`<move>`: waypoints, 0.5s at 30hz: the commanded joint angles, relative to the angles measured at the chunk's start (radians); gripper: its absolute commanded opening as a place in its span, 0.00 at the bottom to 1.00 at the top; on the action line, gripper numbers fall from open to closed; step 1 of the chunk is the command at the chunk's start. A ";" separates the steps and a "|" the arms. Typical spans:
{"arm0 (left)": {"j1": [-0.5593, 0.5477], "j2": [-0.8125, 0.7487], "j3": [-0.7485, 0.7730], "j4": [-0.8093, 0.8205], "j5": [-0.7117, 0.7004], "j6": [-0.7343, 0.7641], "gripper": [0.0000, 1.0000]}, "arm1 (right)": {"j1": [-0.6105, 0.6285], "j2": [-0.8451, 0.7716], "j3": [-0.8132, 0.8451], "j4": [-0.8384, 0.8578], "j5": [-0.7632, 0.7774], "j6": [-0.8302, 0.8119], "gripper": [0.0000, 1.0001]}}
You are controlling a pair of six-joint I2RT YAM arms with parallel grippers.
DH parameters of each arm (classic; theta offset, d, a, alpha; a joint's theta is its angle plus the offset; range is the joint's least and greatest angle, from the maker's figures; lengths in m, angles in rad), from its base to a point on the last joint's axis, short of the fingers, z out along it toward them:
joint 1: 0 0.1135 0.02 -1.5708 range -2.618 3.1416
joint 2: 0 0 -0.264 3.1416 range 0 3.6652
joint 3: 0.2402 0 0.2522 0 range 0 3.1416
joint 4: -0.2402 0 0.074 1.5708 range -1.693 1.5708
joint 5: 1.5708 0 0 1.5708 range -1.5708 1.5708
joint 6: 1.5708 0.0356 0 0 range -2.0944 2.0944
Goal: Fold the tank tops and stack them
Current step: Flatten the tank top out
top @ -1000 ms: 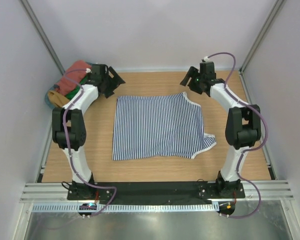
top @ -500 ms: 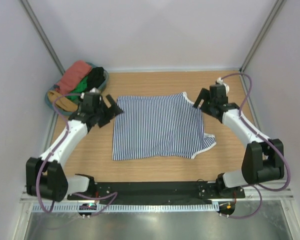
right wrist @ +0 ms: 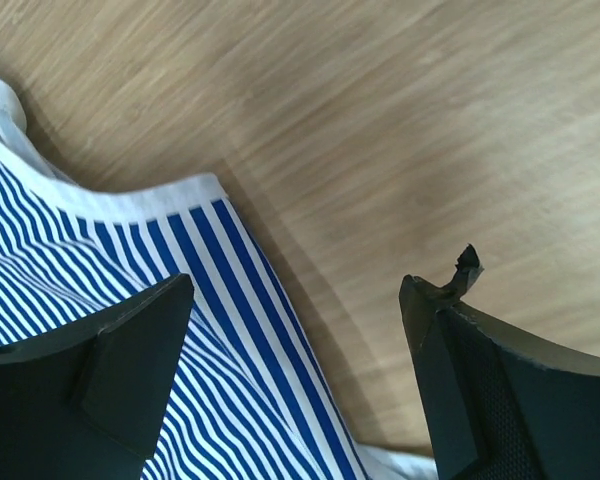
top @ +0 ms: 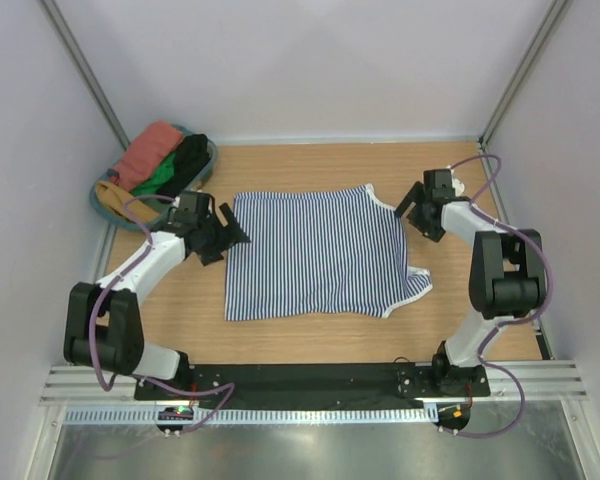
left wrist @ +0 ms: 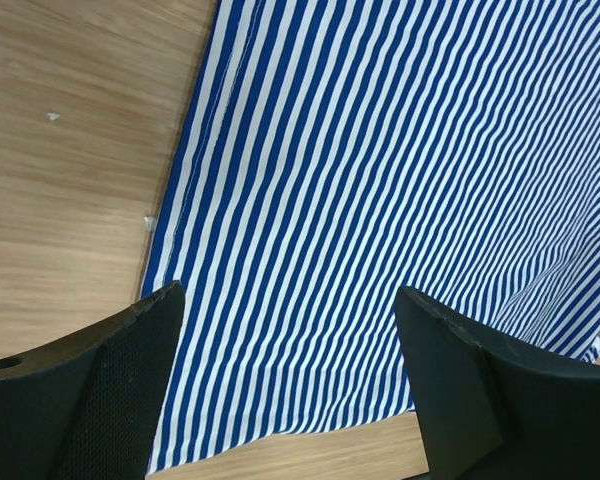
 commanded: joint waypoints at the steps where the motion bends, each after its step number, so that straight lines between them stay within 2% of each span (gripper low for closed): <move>1: 0.000 0.050 0.030 0.080 0.035 0.009 0.86 | -0.007 0.077 0.075 0.064 -0.105 0.065 0.94; 3: -0.002 0.076 0.023 0.112 0.044 0.006 0.86 | -0.006 0.103 0.062 0.133 -0.188 0.108 0.98; 8: -0.002 0.139 0.009 0.164 0.065 0.012 0.84 | -0.006 0.104 -0.001 0.218 -0.251 0.209 1.00; 11: 0.000 0.127 -0.013 0.216 0.078 0.024 0.84 | -0.006 0.071 -0.041 0.273 -0.242 0.257 0.84; 12: -0.003 0.124 -0.017 0.239 0.088 0.032 0.84 | -0.007 0.061 -0.044 0.275 -0.236 0.261 0.66; 14: -0.003 0.136 -0.013 0.244 0.096 0.050 0.84 | -0.006 0.046 -0.034 0.267 -0.210 0.258 0.48; 15: -0.006 0.143 -0.010 0.246 0.099 0.055 0.83 | -0.007 0.040 -0.029 0.255 -0.195 0.251 0.35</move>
